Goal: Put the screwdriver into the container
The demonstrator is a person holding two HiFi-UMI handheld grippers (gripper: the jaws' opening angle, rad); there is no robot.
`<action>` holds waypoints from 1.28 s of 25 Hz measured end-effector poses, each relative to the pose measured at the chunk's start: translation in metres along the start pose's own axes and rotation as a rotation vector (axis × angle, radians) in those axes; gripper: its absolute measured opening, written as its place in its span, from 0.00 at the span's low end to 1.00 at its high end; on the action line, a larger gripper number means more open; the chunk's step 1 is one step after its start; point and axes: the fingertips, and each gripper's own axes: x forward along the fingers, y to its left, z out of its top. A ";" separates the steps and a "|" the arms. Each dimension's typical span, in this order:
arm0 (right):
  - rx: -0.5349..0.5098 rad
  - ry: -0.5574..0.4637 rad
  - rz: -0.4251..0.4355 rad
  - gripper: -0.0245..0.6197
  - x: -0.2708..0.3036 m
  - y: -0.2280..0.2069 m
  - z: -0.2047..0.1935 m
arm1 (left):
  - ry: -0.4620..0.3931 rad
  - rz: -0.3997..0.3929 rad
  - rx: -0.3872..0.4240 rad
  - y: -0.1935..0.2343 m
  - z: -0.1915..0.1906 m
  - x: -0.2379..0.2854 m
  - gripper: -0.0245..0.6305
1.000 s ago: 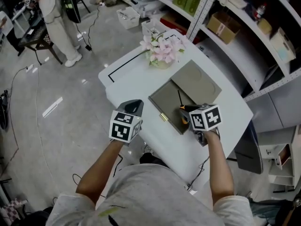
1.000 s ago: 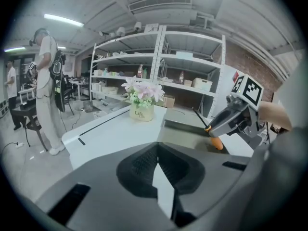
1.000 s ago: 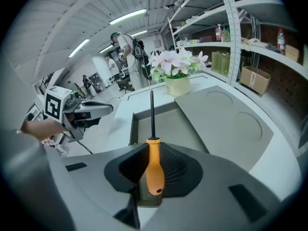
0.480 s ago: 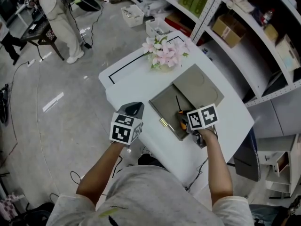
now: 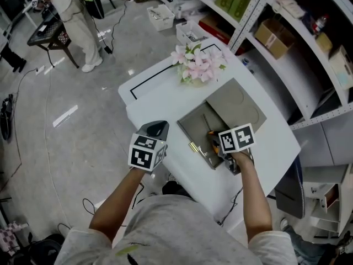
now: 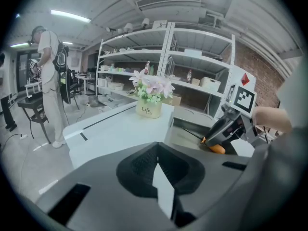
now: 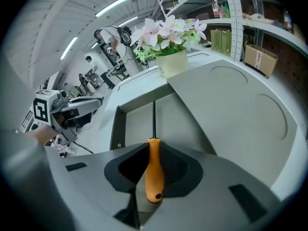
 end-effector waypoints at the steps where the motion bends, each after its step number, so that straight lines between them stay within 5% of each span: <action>1: 0.003 -0.001 -0.002 0.16 0.000 0.000 0.000 | 0.001 0.001 -0.001 0.000 0.000 0.000 0.04; 17: 0.013 -0.063 -0.062 0.17 0.003 0.000 0.002 | -0.005 0.022 0.008 0.007 -0.002 -0.019 0.04; 32: 0.111 -0.321 -0.131 0.16 -0.062 0.029 -0.006 | -0.048 -0.054 0.075 -0.009 0.007 -0.049 0.04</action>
